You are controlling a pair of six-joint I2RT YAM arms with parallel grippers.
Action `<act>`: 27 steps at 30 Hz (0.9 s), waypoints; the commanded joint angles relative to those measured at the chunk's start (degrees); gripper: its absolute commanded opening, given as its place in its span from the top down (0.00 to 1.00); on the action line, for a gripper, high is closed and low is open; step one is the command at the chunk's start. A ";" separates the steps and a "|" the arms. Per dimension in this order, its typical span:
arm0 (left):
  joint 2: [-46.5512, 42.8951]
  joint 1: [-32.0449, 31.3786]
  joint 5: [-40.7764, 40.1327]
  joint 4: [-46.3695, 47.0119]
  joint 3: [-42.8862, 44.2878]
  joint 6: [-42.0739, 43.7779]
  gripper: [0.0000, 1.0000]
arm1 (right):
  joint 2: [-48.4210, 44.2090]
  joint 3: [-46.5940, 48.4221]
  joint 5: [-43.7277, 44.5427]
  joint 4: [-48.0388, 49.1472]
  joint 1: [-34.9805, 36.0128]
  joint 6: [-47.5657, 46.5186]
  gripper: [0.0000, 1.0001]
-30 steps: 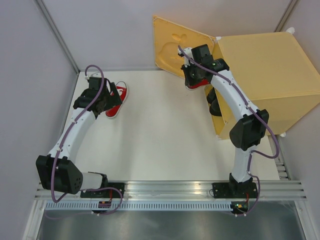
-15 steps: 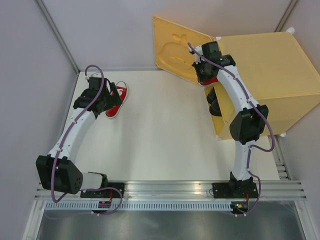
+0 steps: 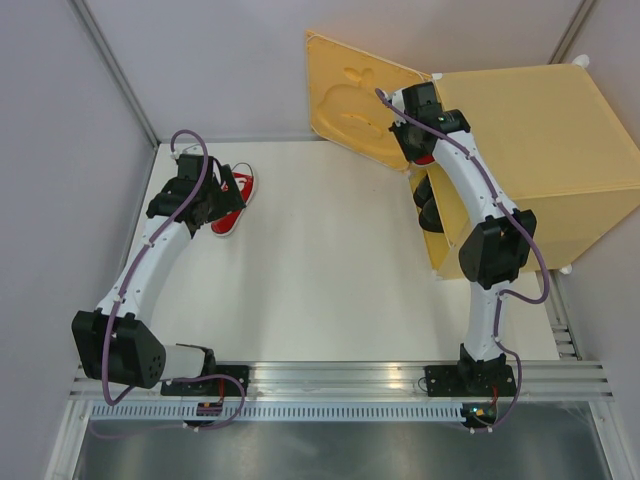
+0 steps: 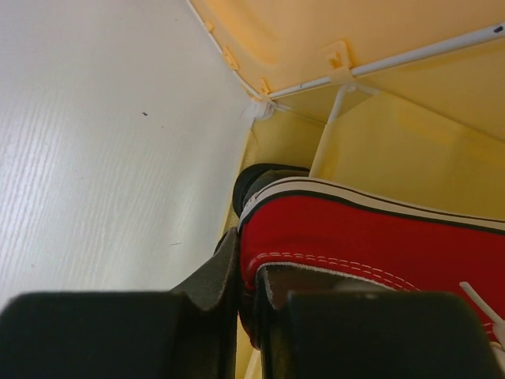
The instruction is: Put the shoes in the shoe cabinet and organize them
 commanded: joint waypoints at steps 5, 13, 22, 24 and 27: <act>-0.57 0.25 0.34 1.91 -0.06 1.94 0.03 | -2.40 -0.08 9.21 4.19 -0.01 -4.28 0.79; -0.57 0.25 0.34 1.91 -0.06 1.94 0.03 | -2.31 -1.40 11.95 4.36 -0.01 -3.49 0.63; -0.49 0.25 0.43 2.00 -0.06 1.85 0.03 | -5.73 -4.82 11.24 6.29 0.25 0.11 0.42; -0.49 0.25 0.43 2.00 -0.06 1.94 0.03 | -6.61 -5.97 12.20 7.69 0.60 0.38 0.40; -0.49 0.25 0.52 1.92 0.03 1.94 0.03 | -8.11 -8.25 14.84 10.24 1.30 0.47 0.40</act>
